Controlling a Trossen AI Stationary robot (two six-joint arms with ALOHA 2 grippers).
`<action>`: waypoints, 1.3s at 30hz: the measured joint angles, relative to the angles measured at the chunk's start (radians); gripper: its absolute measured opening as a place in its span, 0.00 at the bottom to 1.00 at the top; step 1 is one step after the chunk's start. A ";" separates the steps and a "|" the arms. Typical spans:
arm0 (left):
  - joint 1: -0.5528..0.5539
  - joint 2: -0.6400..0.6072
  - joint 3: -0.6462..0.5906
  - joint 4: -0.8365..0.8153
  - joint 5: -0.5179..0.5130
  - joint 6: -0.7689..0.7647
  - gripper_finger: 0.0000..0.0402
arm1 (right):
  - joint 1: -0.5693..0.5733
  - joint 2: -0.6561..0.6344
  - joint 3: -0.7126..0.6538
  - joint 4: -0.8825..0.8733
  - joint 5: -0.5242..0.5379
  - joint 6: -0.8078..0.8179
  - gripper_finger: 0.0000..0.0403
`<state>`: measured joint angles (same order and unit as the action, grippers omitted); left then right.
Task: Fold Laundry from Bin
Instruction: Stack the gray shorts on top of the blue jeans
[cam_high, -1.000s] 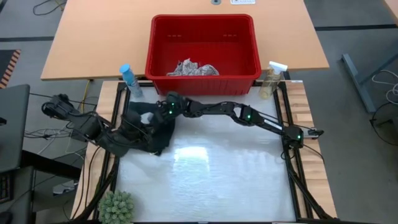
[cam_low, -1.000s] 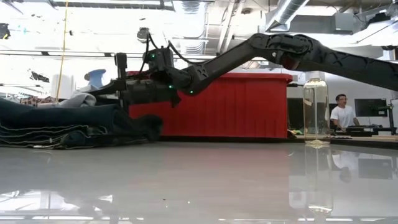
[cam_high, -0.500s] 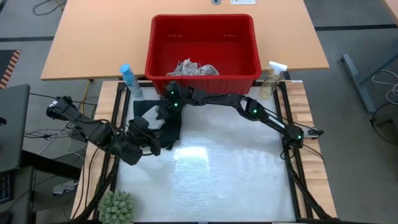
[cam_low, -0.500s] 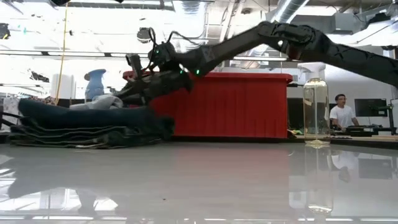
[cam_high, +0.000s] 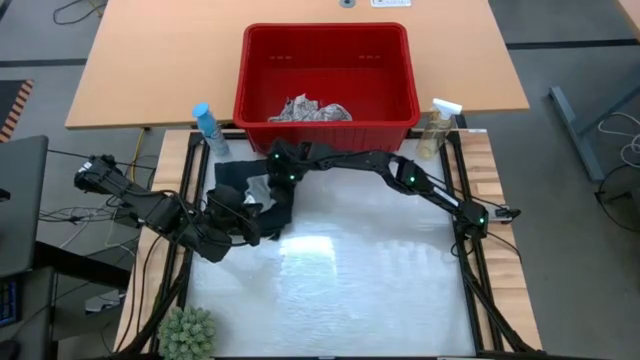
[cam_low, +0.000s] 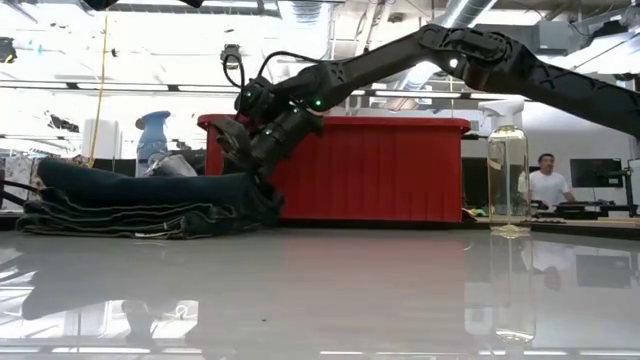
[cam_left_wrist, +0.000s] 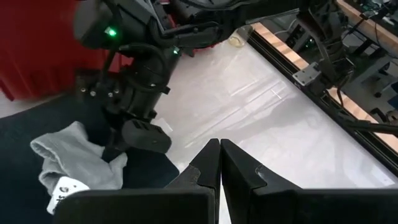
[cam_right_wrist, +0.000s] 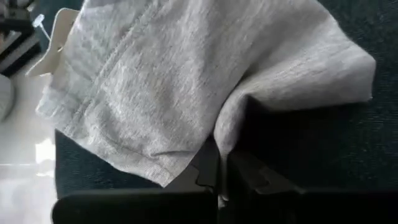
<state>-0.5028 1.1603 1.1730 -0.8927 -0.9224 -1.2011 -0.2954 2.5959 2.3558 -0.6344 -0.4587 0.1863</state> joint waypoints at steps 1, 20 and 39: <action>0.001 0.000 0.000 0.000 0.000 0.000 0.00 | 0.000 -0.008 0.000 -0.012 0.019 -0.021 0.10; 0.054 0.078 -0.001 -0.137 -0.039 -0.119 0.00 | -0.018 -0.138 0.000 -0.144 0.393 -0.419 0.28; 0.349 -0.071 -0.204 0.005 0.144 -0.038 0.12 | -0.090 -0.256 -0.002 -0.359 0.342 -0.475 0.28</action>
<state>-0.1537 1.0897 0.9693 -0.8878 -0.7781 -1.2387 -0.3858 2.3395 2.3539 -0.9938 -0.1164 -0.2887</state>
